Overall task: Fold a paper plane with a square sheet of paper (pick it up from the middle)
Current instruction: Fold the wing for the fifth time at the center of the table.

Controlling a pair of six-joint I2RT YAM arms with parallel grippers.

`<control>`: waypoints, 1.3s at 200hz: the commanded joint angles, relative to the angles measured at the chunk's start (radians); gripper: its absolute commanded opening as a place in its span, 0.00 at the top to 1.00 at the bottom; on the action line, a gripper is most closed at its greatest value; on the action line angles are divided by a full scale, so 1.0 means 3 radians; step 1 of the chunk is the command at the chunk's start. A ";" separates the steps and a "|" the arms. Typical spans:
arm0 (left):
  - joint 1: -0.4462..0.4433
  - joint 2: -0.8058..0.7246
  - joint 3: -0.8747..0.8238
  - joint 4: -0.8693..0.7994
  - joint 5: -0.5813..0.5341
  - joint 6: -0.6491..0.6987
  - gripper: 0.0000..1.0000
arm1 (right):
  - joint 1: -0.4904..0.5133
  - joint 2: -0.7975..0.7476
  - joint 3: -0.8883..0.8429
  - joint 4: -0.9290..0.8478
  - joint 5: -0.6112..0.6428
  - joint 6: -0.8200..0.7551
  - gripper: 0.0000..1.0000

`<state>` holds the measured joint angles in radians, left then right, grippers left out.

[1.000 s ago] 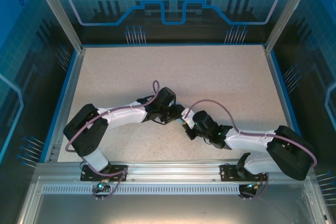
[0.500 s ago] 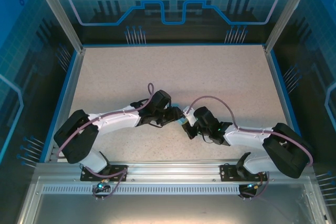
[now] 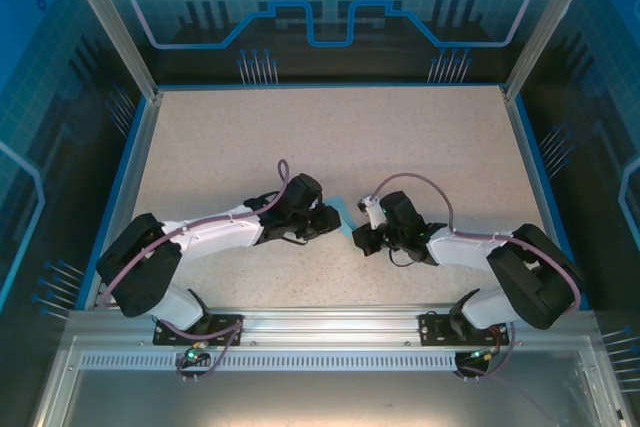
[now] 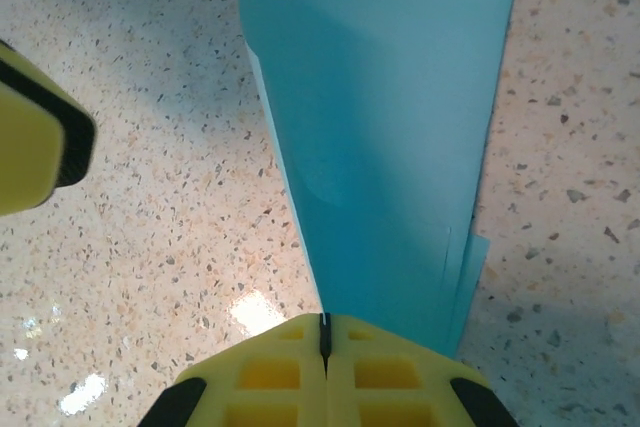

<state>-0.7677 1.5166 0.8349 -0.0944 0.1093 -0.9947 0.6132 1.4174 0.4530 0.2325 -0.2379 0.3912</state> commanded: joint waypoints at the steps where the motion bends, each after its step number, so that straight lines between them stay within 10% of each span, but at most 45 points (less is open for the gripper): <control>1: -0.0010 0.0050 -0.0022 0.0063 0.0031 0.0012 0.68 | -0.0134 0.0075 0.0086 -0.0015 -0.0277 0.0245 0.99; 260: 0.0046 0.0945 0.0479 0.0623 0.0245 0.0173 0.68 | -0.0515 0.0102 0.0060 -0.0006 -0.0707 0.1123 0.96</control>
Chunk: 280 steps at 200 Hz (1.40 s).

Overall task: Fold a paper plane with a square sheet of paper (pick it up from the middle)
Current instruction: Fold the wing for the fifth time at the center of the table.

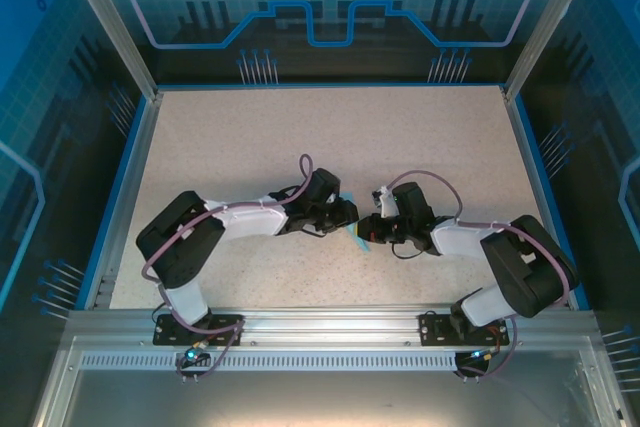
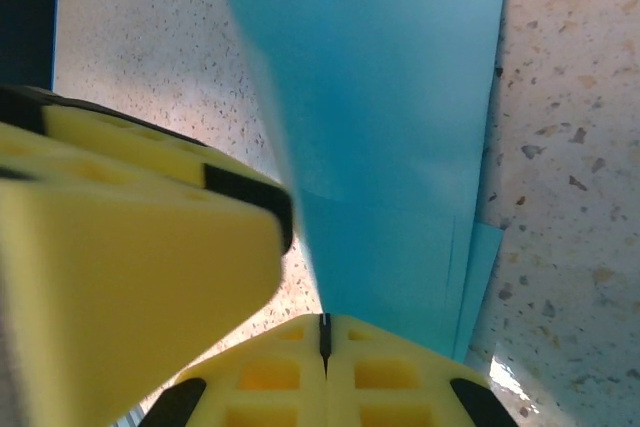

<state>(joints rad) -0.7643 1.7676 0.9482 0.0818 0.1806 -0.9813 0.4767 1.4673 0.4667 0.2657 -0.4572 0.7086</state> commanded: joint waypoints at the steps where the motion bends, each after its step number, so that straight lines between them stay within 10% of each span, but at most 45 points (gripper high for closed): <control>1: 0.0036 0.0115 0.0099 0.0037 0.0007 0.0130 0.68 | -0.0060 -0.0062 0.0014 -0.0118 0.0025 0.0066 0.96; 124: 0.0041 0.0336 0.0301 -0.0128 0.0042 0.0325 0.69 | -0.0057 -0.0255 0.0156 -0.0792 0.0340 -0.0167 0.69; 280: 0.0037 0.0403 0.0363 -0.0299 0.0033 0.0316 0.70 | -0.0057 0.0116 0.0294 -0.1004 0.0330 -0.0311 0.81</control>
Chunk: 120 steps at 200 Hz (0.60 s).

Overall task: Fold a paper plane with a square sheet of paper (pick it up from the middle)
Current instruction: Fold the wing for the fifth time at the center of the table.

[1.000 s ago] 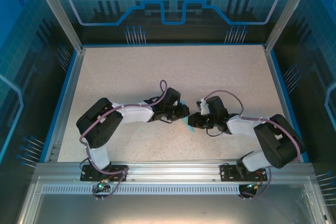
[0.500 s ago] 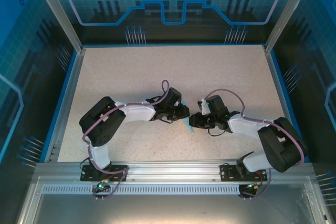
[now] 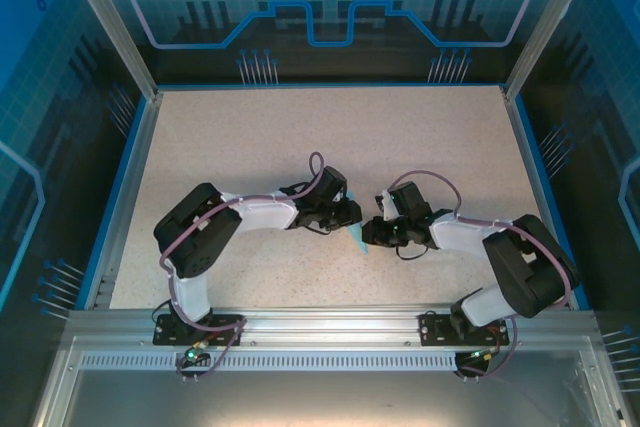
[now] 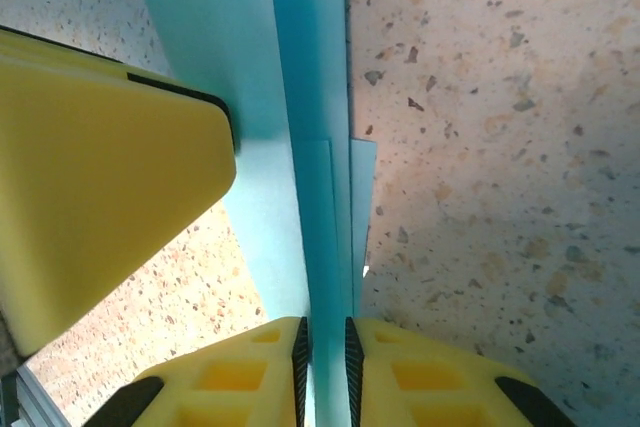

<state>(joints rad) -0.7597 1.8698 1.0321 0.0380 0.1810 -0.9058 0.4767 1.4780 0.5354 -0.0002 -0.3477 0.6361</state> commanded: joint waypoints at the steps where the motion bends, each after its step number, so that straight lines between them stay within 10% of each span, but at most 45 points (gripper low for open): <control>1: 0.0022 0.0062 0.0086 -0.0155 0.0031 0.0064 0.70 | -0.0056 0.0082 0.0066 -0.0117 -0.0036 -0.0070 0.81; 120: 0.0025 0.0154 0.0180 -0.0227 0.0056 0.0110 0.70 | -0.0056 -0.0173 0.0163 -0.0372 -0.0085 -0.0163 0.70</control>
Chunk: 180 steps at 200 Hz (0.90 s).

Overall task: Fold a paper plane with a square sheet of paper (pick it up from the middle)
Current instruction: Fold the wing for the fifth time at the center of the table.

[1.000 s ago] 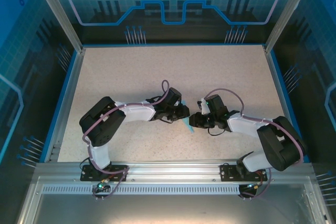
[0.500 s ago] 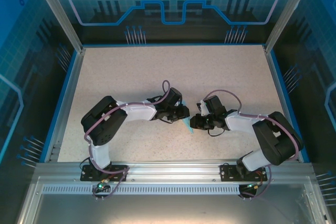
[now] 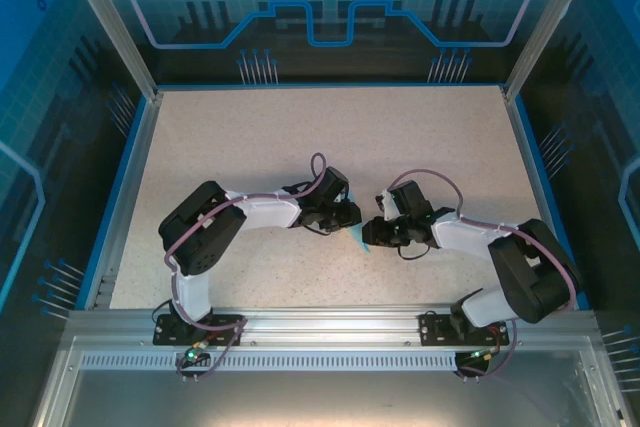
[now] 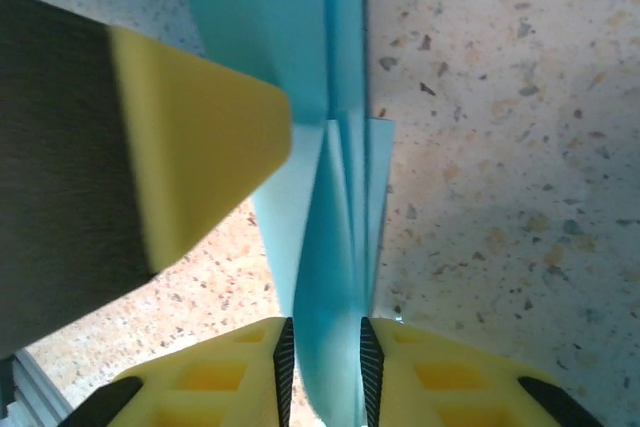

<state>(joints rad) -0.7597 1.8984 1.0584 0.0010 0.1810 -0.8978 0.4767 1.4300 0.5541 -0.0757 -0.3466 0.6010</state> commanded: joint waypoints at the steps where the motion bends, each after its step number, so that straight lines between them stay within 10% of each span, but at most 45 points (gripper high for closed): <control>1: 0.0026 0.0058 0.0092 -0.0105 0.0056 0.0083 0.70 | -0.0055 -0.0007 0.0101 -0.0113 -0.0098 -0.0046 0.70; 67: 0.0022 0.0049 0.0093 -0.0098 0.0078 0.0092 0.70 | -0.0057 0.0192 0.0142 -0.0104 -0.0025 -0.0090 0.61; 180: 0.0025 0.0063 0.0127 -0.0162 0.0087 0.0112 0.71 | -0.0055 0.0454 0.0137 -0.0169 -0.0064 -0.0123 0.75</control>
<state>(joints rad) -0.7597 1.8988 1.0599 -0.0036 0.1825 -0.8867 0.4637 1.5208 0.5961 -0.1120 -0.3595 0.5785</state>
